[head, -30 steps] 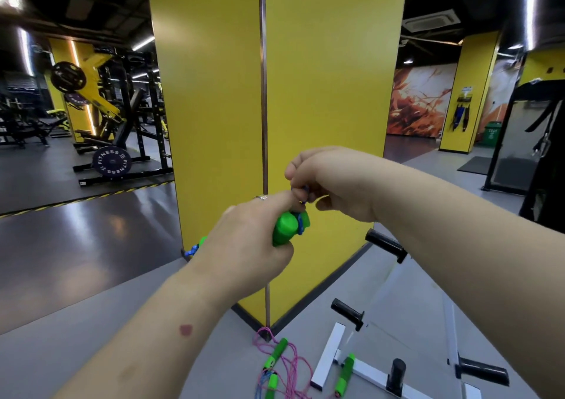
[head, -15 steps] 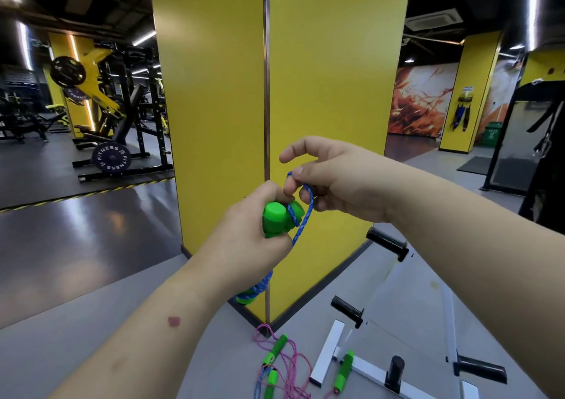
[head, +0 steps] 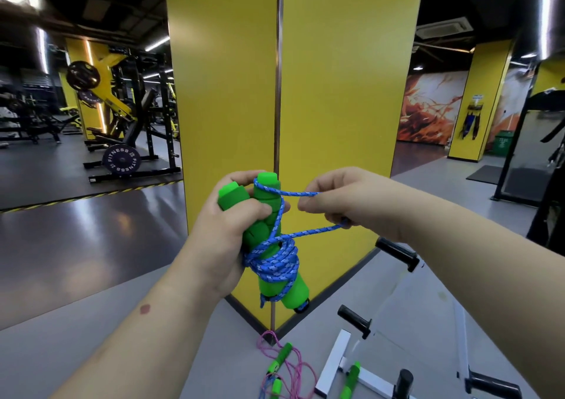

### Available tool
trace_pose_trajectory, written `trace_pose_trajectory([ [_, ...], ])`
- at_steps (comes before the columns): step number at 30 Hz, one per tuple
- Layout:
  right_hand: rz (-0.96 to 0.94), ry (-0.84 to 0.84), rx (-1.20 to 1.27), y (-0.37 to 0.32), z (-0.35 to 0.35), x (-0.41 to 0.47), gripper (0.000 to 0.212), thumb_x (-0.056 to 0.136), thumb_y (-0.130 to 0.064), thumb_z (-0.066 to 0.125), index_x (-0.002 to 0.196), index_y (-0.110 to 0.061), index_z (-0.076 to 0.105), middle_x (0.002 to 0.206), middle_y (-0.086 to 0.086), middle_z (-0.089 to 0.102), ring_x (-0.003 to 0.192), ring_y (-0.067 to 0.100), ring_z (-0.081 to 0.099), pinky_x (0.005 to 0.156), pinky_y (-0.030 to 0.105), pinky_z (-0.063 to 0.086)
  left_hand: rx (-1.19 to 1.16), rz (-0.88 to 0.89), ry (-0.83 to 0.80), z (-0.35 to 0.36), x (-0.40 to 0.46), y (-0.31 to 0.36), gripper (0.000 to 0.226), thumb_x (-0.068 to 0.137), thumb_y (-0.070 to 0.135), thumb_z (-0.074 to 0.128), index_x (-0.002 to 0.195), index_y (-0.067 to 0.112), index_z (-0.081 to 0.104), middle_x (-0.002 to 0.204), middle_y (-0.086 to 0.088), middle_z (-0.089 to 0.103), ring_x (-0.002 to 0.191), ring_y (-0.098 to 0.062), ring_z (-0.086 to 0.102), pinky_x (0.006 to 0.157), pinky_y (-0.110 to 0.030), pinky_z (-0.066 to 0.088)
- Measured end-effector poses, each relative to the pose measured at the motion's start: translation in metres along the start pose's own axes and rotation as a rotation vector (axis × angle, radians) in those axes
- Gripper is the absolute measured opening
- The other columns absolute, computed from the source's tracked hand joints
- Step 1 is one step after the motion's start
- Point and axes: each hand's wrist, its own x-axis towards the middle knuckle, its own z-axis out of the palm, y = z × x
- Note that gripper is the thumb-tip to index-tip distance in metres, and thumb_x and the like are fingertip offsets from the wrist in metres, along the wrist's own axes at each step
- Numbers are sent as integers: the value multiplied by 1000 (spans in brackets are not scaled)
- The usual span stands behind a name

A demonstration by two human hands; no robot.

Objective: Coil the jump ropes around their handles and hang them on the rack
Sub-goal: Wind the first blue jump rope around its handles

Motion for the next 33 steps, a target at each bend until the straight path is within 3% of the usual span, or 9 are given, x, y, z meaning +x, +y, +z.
trace_pose_trajectory([
  [3,32,-24,174,-4,1,1,10,93,-20,64,92,-13,72,51,-3,39,55,15,42,56,28,32,28,-34,-72,1,0,0,46,70,4,58,114,16,62,97,-19,72,90,-30,75,71,-40,57],
  [6,-30,-106,273,-8,-4,-1,7,89,-7,66,87,-13,66,60,4,51,60,19,51,55,28,36,270,25,-52,7,-1,-7,42,69,7,62,108,22,65,95,-27,69,86,-47,68,75,-43,50],
  [9,-124,-222,69,-14,-4,-7,15,81,-16,78,82,-12,63,64,6,51,58,21,46,56,31,34,478,64,18,10,-1,-12,34,69,17,64,99,33,66,82,-15,70,68,-25,59,66,-37,44],
  [13,-160,-199,353,-23,-4,-8,20,93,-28,66,94,-8,68,53,-3,38,50,14,41,58,30,36,568,47,-20,13,-4,-14,43,67,17,60,105,36,65,88,-7,72,66,-15,57,62,-35,46],
  [18,-79,56,490,-23,-4,2,26,101,-31,56,99,-13,73,58,-3,43,57,14,51,57,27,45,528,67,-59,14,-5,-16,57,69,16,61,119,44,61,105,9,74,74,-10,64,65,-27,51],
  [21,6,141,599,-20,-4,5,23,102,-25,52,95,-12,70,59,-3,48,56,14,53,56,27,49,503,90,-37,10,-5,-16,52,70,14,61,112,44,61,103,7,74,73,-15,63,66,-34,50],
  [26,87,210,668,-11,-7,4,17,100,-26,53,98,-14,64,53,-6,28,44,11,29,45,23,31,336,132,40,6,0,-17,40,71,9,62,108,22,66,91,-4,76,85,-20,74,76,-41,57],
  [30,109,252,590,-7,-5,3,16,98,-23,53,92,-13,63,58,-4,38,43,11,34,43,23,35,190,99,-5,2,1,-15,41,72,5,61,113,14,63,99,-10,75,94,-28,76,78,-43,59],
  [33,196,250,653,-4,-10,2,14,93,-17,48,92,-10,60,59,-4,34,42,11,26,39,21,29,160,76,-48,0,0,-15,42,73,3,60,112,15,64,98,-8,73,93,-30,74,79,-46,57],
])
